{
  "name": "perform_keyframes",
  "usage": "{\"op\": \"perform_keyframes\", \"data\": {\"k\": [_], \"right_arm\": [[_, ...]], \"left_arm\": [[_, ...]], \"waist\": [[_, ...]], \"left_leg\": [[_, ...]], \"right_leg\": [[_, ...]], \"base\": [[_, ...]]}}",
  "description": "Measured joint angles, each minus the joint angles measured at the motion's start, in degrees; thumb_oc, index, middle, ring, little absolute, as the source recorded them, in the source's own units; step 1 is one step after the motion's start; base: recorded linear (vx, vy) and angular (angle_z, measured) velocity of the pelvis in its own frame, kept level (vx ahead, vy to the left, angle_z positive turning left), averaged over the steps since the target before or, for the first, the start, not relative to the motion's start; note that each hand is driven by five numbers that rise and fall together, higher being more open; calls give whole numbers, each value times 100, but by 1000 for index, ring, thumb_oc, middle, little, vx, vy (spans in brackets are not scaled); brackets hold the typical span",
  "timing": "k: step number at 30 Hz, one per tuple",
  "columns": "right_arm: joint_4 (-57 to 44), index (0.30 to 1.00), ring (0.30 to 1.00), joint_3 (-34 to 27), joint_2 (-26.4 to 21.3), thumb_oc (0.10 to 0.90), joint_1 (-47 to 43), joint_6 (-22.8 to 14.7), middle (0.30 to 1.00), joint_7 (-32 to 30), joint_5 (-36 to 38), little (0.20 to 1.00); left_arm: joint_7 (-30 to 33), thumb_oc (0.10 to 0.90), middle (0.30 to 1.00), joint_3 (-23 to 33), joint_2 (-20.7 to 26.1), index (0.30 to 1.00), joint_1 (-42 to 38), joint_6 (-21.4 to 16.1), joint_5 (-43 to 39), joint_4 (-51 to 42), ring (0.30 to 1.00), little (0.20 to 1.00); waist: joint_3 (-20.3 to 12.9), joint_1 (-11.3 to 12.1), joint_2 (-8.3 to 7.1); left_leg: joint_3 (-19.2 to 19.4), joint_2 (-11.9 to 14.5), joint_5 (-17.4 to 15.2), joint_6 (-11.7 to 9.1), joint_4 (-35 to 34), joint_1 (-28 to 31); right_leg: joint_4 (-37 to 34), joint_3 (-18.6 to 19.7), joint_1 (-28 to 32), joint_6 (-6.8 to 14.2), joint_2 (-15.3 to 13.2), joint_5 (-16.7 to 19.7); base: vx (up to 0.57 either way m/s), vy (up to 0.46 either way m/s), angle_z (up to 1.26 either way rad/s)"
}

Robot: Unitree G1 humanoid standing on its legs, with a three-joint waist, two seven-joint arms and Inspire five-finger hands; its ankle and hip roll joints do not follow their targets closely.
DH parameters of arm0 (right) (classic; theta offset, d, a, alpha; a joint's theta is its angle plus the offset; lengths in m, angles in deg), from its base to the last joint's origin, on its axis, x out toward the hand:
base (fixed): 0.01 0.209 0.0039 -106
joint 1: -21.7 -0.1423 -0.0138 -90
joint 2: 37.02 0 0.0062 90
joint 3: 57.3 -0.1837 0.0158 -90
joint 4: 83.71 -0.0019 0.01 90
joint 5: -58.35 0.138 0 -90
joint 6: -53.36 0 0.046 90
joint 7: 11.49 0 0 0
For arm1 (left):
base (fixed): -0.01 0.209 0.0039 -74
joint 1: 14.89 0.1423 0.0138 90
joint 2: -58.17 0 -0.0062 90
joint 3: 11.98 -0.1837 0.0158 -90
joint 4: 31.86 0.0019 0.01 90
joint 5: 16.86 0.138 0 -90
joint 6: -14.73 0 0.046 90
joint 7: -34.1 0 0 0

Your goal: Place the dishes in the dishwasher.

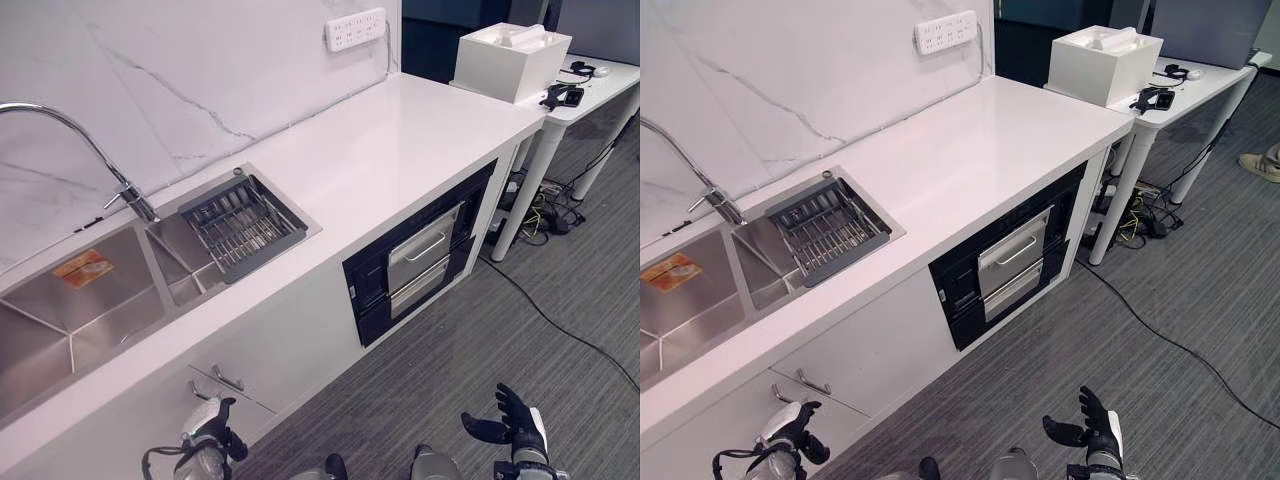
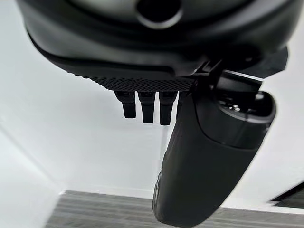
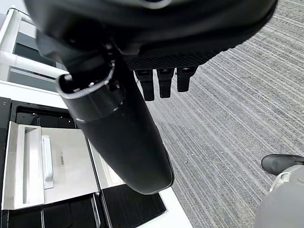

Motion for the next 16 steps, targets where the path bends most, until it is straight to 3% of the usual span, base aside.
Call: {"op": "perform_keyframes", "data": {"k": [7,10,16], "right_arm": [[-203,900,900,5,89,800,18,142,900,-29,-4,900],[-282,900,900,34,242,800,19,216,900,-54,-7,900],[-274,900,900,35,388,800,118,231,900,-164,-3,900]], "left_arm": [[-904,800,900,433,-722,900,165,11,-2122,-139,900,900],[-1380,800,900,530,-962,900,352,205,-3128,-163,900,900],[-2043,800,900,965,-953,900,566,328,-4038,-112,900,900]], "waist": [[15,19,-45],[15,50,-180],[23,182,-346]], "left_leg": [[-8,9,-2,-18,-80,124],[-47,36,11,-40,-76,120],[-151,112,-13,-106,20,16]], "right_leg": [[24,-19,86,15,10,-76],[82,-49,74,-53,27,-120],[113,-167,40,-87,76,-138]], "base": [[0,0,0],[-34,-40,4],[-28,-24,7]]}}
